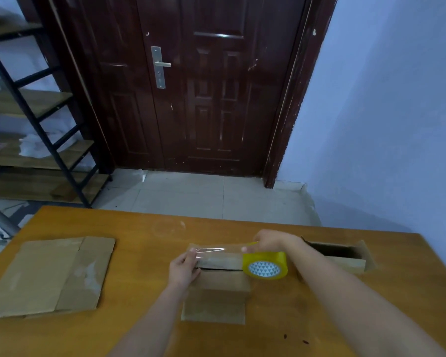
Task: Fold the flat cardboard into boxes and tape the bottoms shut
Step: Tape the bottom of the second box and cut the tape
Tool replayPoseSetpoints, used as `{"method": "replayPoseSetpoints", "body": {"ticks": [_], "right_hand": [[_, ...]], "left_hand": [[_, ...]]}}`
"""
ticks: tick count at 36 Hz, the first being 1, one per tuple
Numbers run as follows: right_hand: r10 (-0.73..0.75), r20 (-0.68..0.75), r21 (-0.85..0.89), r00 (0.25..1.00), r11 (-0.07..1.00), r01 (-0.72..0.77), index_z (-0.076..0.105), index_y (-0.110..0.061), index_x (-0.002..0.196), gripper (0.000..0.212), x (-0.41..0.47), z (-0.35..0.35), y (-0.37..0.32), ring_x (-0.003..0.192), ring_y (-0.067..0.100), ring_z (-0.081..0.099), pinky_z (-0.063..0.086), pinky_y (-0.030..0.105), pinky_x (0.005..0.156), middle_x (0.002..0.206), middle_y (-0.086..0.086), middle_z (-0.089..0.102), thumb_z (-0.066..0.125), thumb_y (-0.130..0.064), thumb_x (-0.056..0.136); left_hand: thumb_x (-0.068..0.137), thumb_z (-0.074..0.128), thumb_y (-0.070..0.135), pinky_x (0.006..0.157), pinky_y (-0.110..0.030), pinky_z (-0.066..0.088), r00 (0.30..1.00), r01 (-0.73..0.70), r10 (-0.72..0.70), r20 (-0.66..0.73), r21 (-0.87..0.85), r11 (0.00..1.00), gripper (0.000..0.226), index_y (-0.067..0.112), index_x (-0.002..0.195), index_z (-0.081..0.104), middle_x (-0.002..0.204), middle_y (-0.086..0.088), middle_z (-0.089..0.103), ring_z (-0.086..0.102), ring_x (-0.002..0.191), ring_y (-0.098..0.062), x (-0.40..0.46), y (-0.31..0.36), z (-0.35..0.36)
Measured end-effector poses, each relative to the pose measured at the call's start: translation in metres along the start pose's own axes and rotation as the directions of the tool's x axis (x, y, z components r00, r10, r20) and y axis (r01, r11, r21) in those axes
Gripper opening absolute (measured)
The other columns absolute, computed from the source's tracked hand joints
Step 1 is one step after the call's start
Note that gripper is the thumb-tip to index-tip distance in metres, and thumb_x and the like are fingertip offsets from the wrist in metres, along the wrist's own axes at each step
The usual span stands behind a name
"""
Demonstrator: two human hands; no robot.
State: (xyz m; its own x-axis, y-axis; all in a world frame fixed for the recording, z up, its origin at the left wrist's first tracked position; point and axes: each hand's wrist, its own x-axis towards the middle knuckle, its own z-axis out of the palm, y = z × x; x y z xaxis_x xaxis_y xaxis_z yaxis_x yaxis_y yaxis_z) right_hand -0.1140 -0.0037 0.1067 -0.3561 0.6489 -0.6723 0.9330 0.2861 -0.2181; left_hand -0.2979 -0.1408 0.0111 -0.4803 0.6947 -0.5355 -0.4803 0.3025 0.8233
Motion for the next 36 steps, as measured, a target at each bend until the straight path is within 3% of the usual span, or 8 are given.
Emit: {"method": "replayPoseSetpoints", "body": {"ticks": [4,8,12,17,22,25,28,36], "right_hand": [[-0.050,0.029,0.148,0.998,0.988,0.045,0.057,-0.011,0.128,0.054,-0.003,-0.016,0.015,0.125,0.025,0.050,0.041,0.033,0.097,0.135,0.005,0.053,0.059,-0.048,0.089],[-0.032,0.111,0.209,0.993,0.978,0.008,0.049,-0.009,0.136,0.052,-0.004,-0.023,0.017,0.127,0.027,0.048,0.041,0.033,0.094,0.139,0.008,0.049,0.060,-0.034,0.092],[0.000,0.033,0.037,0.999,0.999,-0.002,0.053,-0.007,0.133,0.062,0.000,-0.021,0.012,0.126,0.026,0.049,0.040,0.034,0.100,0.139,0.008,0.052,0.064,-0.047,0.086],[0.091,-0.062,-0.219,0.994,0.970,-0.102,0.051,-0.006,0.130,0.066,0.005,-0.005,0.006,0.115,0.030,0.055,0.046,0.038,0.091,0.130,0.011,0.055,0.060,-0.054,0.086],[0.096,-0.093,-0.229,0.991,0.967,-0.115,0.051,-0.005,0.128,0.067,0.005,0.001,0.001,0.109,0.029,0.057,0.048,0.037,0.087,0.125,0.012,0.058,0.056,-0.057,0.087],[0.083,-0.058,-0.232,0.995,0.968,-0.094,0.046,-0.004,0.134,0.070,0.002,0.002,-0.005,0.117,0.031,0.053,0.047,0.039,0.094,0.132,0.013,0.053,0.057,-0.055,0.088],[0.057,-0.027,-0.271,0.998,0.961,-0.062,0.049,-0.005,0.132,0.066,0.003,0.009,-0.012,0.115,0.030,0.054,0.049,0.039,0.093,0.131,0.012,0.054,0.058,-0.052,0.088],[-0.055,-0.021,-0.284,0.998,0.958,0.047,0.065,-0.019,0.118,0.041,0.009,0.024,-0.020,0.105,0.024,0.060,0.052,0.036,0.087,0.119,0.005,0.064,0.063,-0.044,0.086]], "left_hand": [[0.097,0.050,0.023,0.088,-0.036,0.051,1.000,0.029,-0.029,-0.006,-0.053,0.998,0.025,0.004,0.107,0.063,0.083,-0.004,0.059,0.057,0.080,-0.011,0.000,0.000,0.001],[0.097,0.050,0.022,0.098,-0.044,0.047,0.999,0.043,-0.043,0.004,-0.089,0.995,0.022,0.007,0.108,0.061,0.084,-0.001,0.060,0.059,0.089,-0.015,-0.001,0.003,-0.001],[0.097,0.051,0.018,0.098,-0.043,0.047,0.999,0.041,-0.043,-0.026,-0.071,0.997,0.018,0.005,0.106,0.059,0.092,-0.002,0.061,0.055,0.102,-0.020,-0.002,0.003,0.001],[0.096,0.052,0.021,0.085,-0.039,0.053,0.998,0.052,-0.054,-0.042,-0.056,0.997,0.020,0.005,0.100,0.061,0.072,-0.004,0.053,0.056,0.075,-0.015,0.001,0.004,-0.001],[0.099,0.047,0.024,0.090,-0.045,0.050,0.994,0.069,-0.080,-0.070,-0.139,0.988,0.024,0.002,0.105,0.055,0.097,-0.009,0.063,0.060,0.098,-0.025,0.002,0.006,-0.002],[0.099,0.046,0.025,0.088,-0.046,0.051,0.991,0.091,-0.104,-0.083,-0.149,0.985,0.024,0.002,0.102,0.053,0.096,-0.009,0.061,0.059,0.097,-0.025,0.004,0.009,-0.003],[0.100,0.044,0.024,0.076,-0.041,0.053,0.986,0.138,-0.151,-0.073,-0.162,0.977,0.025,0.005,0.086,0.054,0.097,-0.012,0.060,0.059,0.094,-0.026,0.007,0.012,-0.003],[0.103,0.033,0.021,0.091,-0.048,0.045,0.965,0.261,-0.260,0.035,-0.236,0.936,0.023,0.010,0.089,0.047,0.118,-0.014,0.057,0.057,0.114,-0.028,0.016,0.013,-0.014]]}}
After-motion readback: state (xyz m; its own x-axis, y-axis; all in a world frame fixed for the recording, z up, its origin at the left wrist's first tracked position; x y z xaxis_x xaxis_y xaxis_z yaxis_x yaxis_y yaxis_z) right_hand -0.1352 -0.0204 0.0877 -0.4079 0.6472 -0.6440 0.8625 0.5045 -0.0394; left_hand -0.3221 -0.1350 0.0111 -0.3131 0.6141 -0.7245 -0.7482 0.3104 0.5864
